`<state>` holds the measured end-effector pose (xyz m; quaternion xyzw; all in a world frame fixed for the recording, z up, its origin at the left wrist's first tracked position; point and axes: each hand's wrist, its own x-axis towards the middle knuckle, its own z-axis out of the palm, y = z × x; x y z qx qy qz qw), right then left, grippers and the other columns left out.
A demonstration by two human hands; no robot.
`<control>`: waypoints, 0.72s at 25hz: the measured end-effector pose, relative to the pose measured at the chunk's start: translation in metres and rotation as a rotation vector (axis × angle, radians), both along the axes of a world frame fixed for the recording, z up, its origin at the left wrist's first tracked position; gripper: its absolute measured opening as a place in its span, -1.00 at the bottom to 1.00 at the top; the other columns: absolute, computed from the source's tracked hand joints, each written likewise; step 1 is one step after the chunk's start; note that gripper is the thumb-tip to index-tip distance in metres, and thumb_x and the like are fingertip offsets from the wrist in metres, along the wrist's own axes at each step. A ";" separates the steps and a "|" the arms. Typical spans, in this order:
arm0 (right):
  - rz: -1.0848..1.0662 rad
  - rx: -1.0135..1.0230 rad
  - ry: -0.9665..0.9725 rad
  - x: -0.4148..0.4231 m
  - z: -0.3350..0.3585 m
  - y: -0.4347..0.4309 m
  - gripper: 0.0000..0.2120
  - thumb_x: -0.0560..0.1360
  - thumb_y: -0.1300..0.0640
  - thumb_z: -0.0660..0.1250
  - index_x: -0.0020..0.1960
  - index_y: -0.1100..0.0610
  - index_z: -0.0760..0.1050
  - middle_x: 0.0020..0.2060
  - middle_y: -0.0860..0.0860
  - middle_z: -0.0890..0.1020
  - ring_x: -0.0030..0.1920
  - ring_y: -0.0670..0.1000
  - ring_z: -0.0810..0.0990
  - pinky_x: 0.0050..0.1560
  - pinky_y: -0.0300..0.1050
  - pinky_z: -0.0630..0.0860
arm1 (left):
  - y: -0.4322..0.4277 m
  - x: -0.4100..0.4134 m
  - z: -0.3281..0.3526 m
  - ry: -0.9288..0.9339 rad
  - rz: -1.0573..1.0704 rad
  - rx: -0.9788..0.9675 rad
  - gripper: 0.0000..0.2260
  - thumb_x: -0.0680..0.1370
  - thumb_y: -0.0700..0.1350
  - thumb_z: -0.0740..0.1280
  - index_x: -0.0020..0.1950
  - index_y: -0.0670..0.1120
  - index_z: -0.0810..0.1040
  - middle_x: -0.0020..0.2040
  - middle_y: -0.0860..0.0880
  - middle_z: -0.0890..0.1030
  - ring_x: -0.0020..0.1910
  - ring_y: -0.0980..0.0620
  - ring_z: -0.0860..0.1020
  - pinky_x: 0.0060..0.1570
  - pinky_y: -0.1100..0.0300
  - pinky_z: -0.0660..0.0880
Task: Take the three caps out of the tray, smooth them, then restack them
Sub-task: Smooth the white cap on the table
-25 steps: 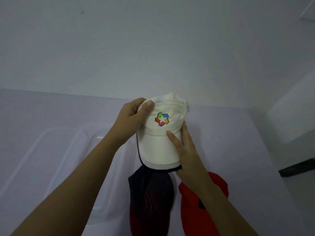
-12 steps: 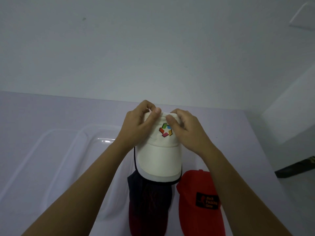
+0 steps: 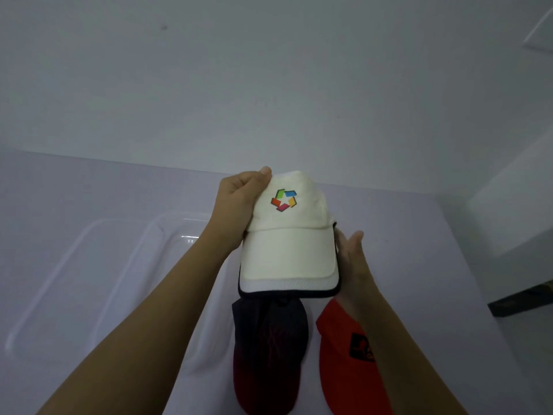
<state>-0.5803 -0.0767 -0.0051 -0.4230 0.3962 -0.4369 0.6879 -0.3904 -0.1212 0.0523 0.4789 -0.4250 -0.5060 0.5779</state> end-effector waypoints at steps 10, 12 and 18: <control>-0.136 0.235 -0.461 0.014 -0.011 0.005 -0.31 0.22 0.13 0.52 0.33 0.12 0.43 0.23 0.17 0.57 0.17 0.21 0.58 0.03 0.16 0.59 | 0.015 -0.006 -0.032 -0.104 -0.030 0.454 -0.54 0.54 0.20 0.17 0.38 0.03 0.29 0.23 -0.01 0.44 0.16 -0.06 0.48 0.09 -0.09 0.48; -0.184 0.236 -0.460 0.015 -0.020 -0.004 -0.42 0.36 0.18 0.37 0.37 0.12 0.38 0.27 0.17 0.53 0.22 0.21 0.55 0.13 0.19 0.54 | 0.032 -0.008 -0.045 0.086 -0.179 0.664 -0.57 0.54 0.12 0.23 0.34 -0.06 0.34 0.20 -0.08 0.48 0.10 -0.12 0.51 0.02 -0.12 0.51; -0.142 0.257 -0.089 0.017 -0.029 -0.018 -0.50 0.42 -0.03 0.32 0.34 0.00 0.37 0.24 0.07 0.55 0.20 0.15 0.55 -0.08 0.01 0.63 | 0.030 -0.007 -0.076 0.656 -0.157 0.535 -0.75 0.51 -0.27 0.20 0.16 -0.26 0.50 -0.07 -0.17 0.70 -0.14 -0.08 0.68 -0.18 0.10 0.64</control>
